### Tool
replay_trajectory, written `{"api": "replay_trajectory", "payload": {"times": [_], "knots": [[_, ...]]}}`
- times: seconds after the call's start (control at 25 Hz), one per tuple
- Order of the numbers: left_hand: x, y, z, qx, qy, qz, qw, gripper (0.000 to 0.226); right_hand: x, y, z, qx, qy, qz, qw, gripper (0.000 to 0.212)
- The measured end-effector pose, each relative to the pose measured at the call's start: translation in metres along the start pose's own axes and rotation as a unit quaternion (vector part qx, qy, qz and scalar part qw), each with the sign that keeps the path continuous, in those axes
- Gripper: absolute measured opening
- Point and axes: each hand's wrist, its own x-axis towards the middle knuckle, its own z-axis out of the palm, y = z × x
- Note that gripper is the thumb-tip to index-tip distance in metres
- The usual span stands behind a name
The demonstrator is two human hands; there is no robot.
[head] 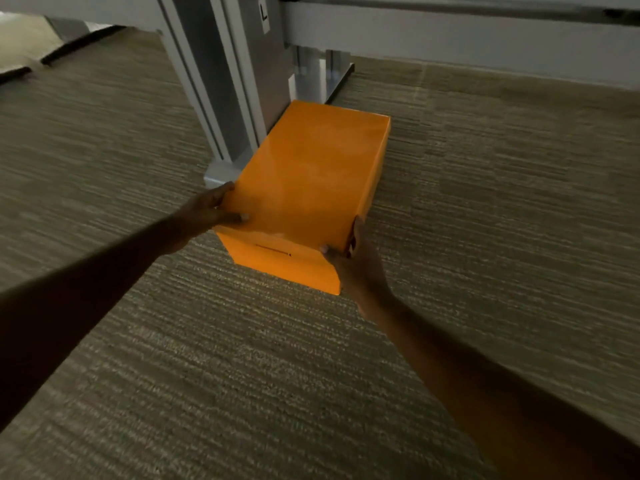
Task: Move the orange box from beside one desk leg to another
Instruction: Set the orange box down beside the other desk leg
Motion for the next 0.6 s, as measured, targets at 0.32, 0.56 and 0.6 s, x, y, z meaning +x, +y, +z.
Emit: {"api": "replay_trajectory", "payload": {"times": [0.32,0.56,0.6], "knots": [[0.000,-0.007,0.035,0.444,0.117,0.207,0.864,0.092,0.006,-0.001,0.021,-0.439,-0.016,-0.267,0.858,0.069],[0.011,-0.006,0.067,0.432,0.157,0.252,0.852,0.059,0.024,0.014,0.023,-0.493,-0.002,-0.277,0.825,0.061],[0.015,-0.004,0.067,0.430,0.161,0.256,0.851,0.058,0.030,0.013,0.022,-0.494,-0.002,-0.275,0.825,0.061]]}}
